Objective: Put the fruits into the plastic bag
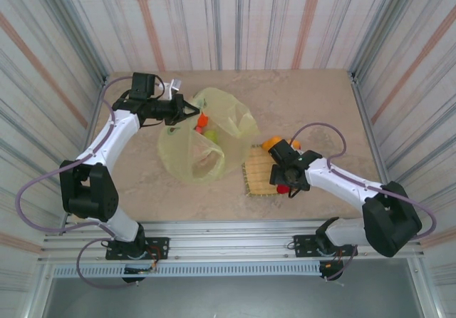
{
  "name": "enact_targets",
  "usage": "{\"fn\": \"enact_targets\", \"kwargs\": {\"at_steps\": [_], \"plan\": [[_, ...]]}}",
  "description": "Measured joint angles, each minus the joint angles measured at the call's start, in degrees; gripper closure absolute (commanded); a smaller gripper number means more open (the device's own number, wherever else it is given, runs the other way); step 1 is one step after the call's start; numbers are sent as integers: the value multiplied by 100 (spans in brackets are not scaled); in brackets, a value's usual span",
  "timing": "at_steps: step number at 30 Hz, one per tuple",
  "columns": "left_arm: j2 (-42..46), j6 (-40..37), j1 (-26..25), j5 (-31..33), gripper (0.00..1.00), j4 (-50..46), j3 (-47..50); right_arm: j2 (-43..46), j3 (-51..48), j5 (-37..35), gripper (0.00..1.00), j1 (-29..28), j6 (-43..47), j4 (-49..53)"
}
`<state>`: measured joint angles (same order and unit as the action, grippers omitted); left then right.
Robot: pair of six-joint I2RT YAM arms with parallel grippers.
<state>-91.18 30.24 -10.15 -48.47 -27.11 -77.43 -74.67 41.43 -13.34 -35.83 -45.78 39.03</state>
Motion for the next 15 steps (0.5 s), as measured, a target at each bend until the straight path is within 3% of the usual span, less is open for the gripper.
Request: {"fn": "enact_targets", "kwargs": {"at_steps": [15], "plan": [[0, 2, 0, 0, 100, 0, 0, -52, -341, -81, 32, 22, -72, -391]]}}
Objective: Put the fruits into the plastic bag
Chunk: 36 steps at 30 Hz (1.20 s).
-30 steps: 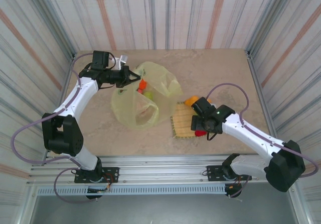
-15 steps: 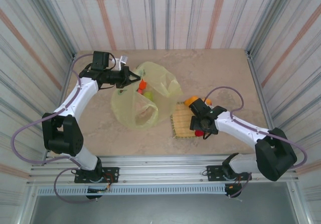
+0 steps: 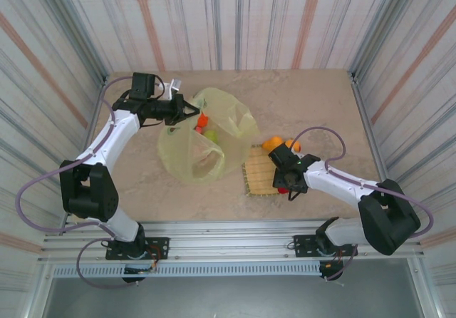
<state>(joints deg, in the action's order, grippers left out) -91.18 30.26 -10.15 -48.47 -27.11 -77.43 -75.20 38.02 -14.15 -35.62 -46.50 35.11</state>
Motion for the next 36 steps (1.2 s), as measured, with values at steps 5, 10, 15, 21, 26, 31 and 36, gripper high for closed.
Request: {"fn": "enact_targets", "kwargs": {"at_steps": [5, 10, 15, 21, 26, 31, 36], "plan": [[0, 0, 0, 2, 100, 0, 0, 31, 0, -9, 37, 2, 0, 7], [0, 0, 0, 0, 100, 2, 0, 437, -4, -94, 38, 2, 0, 236], [0, 0, 0, 0, 100, 0, 0, 1344, -7, -238, 41, -4, 0, 754], [0, 2, 0, 2, 100, 20, 0, 2347, 264, -400, 42, -295, 116, 968], [0, 4, 0, 0, 100, 35, 11, 2297, 782, -317, 43, -726, 590, 302], [0, 4, 0, 0, 100, 35, 22, 1690, 1274, 90, 41, -992, 1270, -584], [0, 4, 0, 0, 100, 37, 22, 949, 1517, 566, 41, -1106, 1893, -1353]]}}
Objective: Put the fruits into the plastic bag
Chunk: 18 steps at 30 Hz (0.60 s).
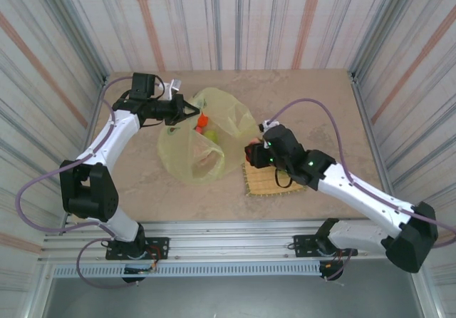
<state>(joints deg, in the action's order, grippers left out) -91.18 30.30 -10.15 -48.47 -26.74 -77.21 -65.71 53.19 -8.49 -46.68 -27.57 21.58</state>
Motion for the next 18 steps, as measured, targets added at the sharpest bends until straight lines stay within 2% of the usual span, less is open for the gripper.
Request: {"fn": "enact_targets", "kwargs": {"at_steps": [12, 18], "plan": [[2, 59, 0, -26, 100, 2, 0, -2059, 824, 555, 42, -238, 1110, -1080], [2, 105, 0, -66, 100, 7, 0, -3161, 1309, 809, 41, -238, 1285, -1707]]}}
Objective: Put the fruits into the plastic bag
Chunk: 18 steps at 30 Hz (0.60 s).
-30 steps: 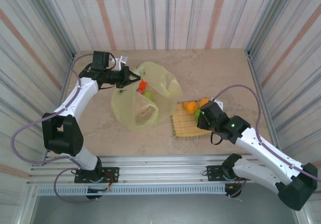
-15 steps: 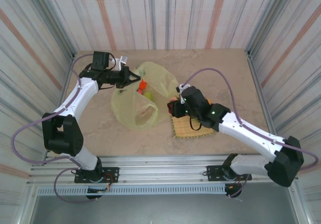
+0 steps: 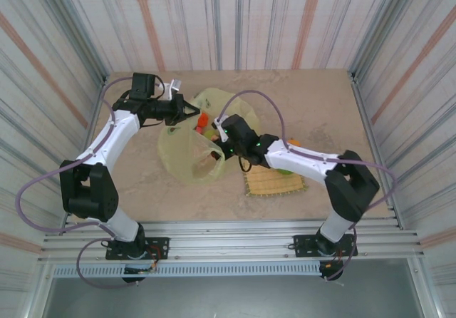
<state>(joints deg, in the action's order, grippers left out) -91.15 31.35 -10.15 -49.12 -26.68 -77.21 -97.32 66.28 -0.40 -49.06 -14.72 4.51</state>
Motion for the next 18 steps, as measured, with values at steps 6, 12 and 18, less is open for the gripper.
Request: {"fn": "enact_targets", "kwargs": {"at_steps": [6, 12, 18], "plan": [[50, 17, 0, 2, 100, 50, 11, -837, 140, 275, 41, -7, -398, -964], [59, 42, 7, -4, 100, 109, 11, -1333, 197, 376, 40, -76, -1016, -1705], [63, 44, 20, -44, 100, 125, 11, -1694, 505, 461, 35, -247, -1421, -2109]]}}
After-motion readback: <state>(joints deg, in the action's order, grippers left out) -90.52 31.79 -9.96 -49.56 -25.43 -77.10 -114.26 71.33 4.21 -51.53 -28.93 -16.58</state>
